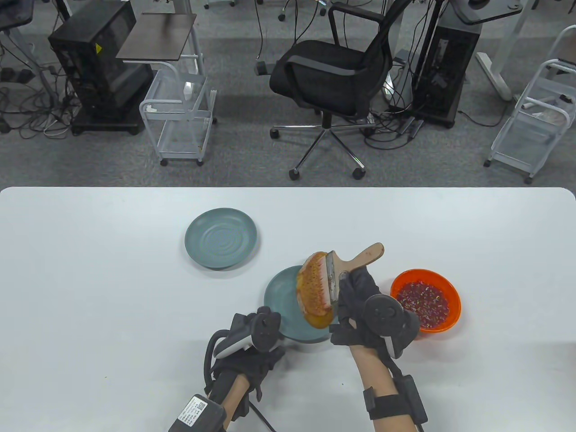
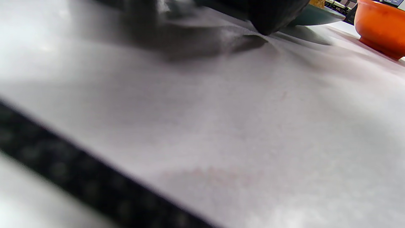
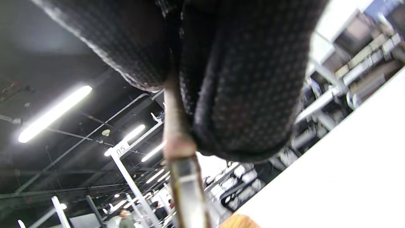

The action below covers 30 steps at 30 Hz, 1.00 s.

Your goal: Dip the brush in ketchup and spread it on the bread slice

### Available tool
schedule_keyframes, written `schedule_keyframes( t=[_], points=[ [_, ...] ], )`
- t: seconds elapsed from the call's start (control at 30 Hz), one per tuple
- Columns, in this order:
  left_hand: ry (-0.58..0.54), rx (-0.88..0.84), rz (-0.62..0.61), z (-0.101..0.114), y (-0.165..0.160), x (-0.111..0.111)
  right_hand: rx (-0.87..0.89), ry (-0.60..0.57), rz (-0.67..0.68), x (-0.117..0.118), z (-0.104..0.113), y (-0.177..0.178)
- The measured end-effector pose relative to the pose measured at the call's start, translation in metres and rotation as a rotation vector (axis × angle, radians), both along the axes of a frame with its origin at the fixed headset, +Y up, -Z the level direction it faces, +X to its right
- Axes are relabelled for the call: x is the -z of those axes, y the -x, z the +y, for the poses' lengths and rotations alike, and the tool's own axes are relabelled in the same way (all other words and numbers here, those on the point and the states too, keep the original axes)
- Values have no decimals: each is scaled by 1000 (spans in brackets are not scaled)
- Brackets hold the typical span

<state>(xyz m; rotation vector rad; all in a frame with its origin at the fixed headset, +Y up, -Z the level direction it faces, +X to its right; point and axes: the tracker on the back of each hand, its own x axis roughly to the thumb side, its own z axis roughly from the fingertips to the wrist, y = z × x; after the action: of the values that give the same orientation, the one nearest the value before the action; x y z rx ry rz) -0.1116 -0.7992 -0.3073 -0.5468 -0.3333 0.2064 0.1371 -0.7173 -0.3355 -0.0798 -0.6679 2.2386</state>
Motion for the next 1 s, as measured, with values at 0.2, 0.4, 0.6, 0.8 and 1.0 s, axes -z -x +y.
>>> schedule_keyframes(
  t=[0.2, 0.4, 0.6, 0.8, 1.0],
  points=[
    [4, -17, 0, 0, 2, 0, -18, 52, 0, 4, -6, 9],
    [4, 0, 0, 0, 0, 0, -133, -13, -141, -2, 6, -12],
    [4, -10, 0, 0, 1, 0, 119, 74, -3, 2, -8, 6],
    [4, -9, -1, 0, 1, 0, 22, 77, -37, 5, -12, -1],
    [1, -3, -2, 0, 1, 0, -45, -12, -144, 1, 2, -29]
  ],
)
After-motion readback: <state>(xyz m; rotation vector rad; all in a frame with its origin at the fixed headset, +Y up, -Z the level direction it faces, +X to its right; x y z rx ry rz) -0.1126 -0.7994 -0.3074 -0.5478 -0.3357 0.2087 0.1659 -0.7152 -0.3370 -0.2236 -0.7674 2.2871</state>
